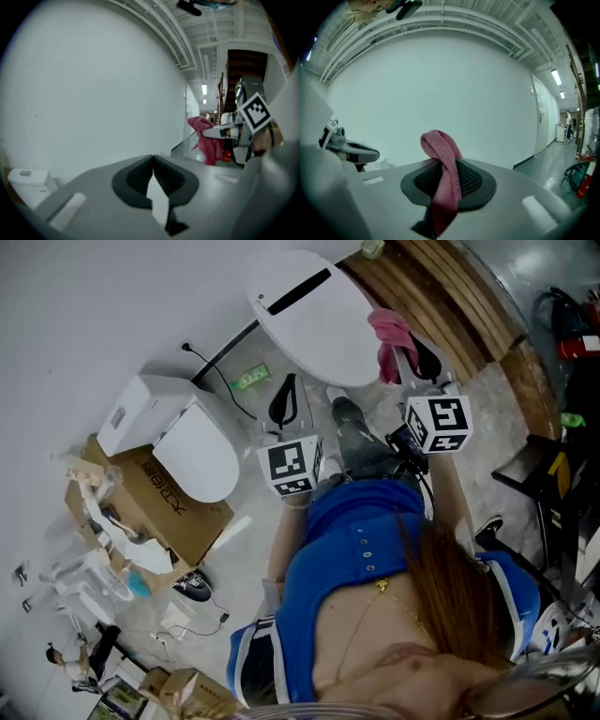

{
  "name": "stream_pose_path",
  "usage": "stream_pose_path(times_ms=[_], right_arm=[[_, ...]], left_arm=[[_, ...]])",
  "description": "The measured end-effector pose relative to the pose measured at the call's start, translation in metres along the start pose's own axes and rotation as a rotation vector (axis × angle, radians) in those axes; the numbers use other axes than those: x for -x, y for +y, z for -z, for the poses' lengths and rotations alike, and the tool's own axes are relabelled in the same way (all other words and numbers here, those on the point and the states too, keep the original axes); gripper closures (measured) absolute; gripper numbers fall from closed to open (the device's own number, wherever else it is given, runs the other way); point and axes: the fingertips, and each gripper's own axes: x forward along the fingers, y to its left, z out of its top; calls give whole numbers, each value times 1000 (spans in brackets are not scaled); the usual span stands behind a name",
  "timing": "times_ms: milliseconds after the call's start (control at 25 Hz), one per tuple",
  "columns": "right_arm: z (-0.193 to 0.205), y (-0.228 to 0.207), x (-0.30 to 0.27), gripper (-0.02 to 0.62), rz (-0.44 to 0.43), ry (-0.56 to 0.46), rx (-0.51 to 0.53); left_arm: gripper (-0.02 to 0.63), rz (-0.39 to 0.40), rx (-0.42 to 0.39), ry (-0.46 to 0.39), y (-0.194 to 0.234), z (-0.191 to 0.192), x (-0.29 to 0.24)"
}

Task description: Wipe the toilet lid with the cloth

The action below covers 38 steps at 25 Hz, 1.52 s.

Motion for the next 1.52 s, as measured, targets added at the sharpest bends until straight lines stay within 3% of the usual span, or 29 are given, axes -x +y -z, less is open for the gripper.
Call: stream_pose_path(times_ms=[240, 400, 600, 760, 1000, 1120, 1320, 1520], right_arm=[[-9, -32, -128, 518, -154, 62, 114], [-3, -11, -202, 518, -292, 81, 250], [26, 27, -265, 518, -451, 102, 231], [79, 59, -311, 518, -542, 132, 269], [179, 98, -377, 518, -638, 144, 368], [229, 123, -400, 518, -728, 157, 419], [302, 159, -428, 518, -856, 167, 614], [349, 192, -443, 518, -972, 139, 690]], left_arm=[[606, -118, 59, 61, 43, 4, -87], [606, -172, 107, 87, 74, 21, -121], [606, -201, 128, 93, 96, 52, -137], [606, -267, 161, 100, 118, 112, -142], [606, -341, 252, 129, 154, 247, -187], [606, -379, 262, 100, 171, 293, -214], [606, -452, 284, 43, 202, 345, -255], [606, -570, 410, -105, 239, 386, -277]])
